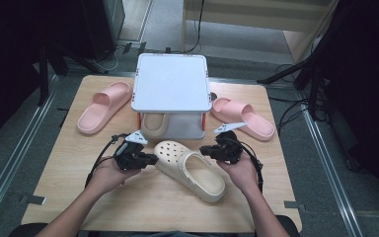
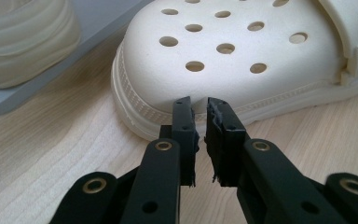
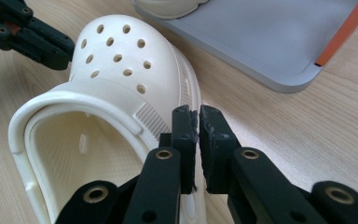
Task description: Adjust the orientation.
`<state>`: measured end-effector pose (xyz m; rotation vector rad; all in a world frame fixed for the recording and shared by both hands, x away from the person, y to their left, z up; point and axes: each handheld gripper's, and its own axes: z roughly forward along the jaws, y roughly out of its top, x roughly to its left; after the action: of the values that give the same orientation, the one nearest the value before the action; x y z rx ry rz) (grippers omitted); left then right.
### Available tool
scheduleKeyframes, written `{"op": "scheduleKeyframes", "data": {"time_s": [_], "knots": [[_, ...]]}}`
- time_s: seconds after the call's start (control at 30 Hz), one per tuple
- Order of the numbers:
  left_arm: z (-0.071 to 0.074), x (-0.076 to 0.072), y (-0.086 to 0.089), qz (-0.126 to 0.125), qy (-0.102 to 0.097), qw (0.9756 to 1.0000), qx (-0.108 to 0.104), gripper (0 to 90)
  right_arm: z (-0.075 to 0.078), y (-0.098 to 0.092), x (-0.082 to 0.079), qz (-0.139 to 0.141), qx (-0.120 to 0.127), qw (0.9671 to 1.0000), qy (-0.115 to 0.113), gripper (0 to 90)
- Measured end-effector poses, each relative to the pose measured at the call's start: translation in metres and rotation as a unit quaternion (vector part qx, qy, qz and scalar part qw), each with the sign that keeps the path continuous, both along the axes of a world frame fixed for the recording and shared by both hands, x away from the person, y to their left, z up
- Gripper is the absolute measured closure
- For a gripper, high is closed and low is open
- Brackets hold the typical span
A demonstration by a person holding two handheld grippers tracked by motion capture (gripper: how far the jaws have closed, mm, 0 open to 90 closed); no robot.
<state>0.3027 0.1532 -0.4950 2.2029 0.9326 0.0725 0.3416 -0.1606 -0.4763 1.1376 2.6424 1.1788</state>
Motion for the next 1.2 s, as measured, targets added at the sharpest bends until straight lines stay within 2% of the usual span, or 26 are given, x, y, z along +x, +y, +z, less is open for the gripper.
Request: {"op": "scheduleKeyframes", "data": {"time_s": [0.3, 0.5, 0.57, 0.67, 0.87, 1.0, 1.07, 1.2], "knots": [[0.000, 0.012, -0.007, -0.010, -0.007, 0.9999, 0.006, 79.6, -0.001, -0.007, -0.014, -0.012, 0.008, 0.9999, 0.006, 86.0], [0.000, 0.020, -0.012, -0.003, -0.007, 1.0000, 0.002, 79.2, -0.003, -0.005, -0.026, -0.011, 0.007, 0.9999, 0.005, 86.1], [0.000, 0.023, -0.013, -0.006, -0.006, 1.0000, 0.002, 79.3, -0.003, -0.004, -0.031, -0.011, 0.004, 0.9999, 0.003, 86.1], [0.000, 0.027, -0.015, -0.007, -0.006, 1.0000, 0.001, 80.4, -0.002, -0.001, -0.038, -0.004, -0.005, 0.9999, -0.012, 86.1], [-0.001, 0.033, -0.020, -0.010, -0.009, 0.9999, -0.001, 81.8, -0.004, 0.006, -0.050, -0.002, -0.011, 0.9998, -0.017, 85.8], [-0.001, 0.036, -0.025, -0.019, -0.009, 0.9998, 0.000, 81.3, -0.006, 0.009, -0.054, -0.008, -0.010, 0.9998, -0.016, 85.4], [-0.001, 0.036, -0.029, -0.022, -0.014, 0.9997, 0.003, 81.1, -0.008, 0.009, -0.056, -0.019, -0.004, 0.9998, -0.010, 85.4], [0.000, 0.040, -0.028, -0.022, -0.004, 0.9998, 0.001, 77.3, -0.008, 0.007, -0.057, -0.026, 0.002, 0.9996, -0.011, 82.6]]}}
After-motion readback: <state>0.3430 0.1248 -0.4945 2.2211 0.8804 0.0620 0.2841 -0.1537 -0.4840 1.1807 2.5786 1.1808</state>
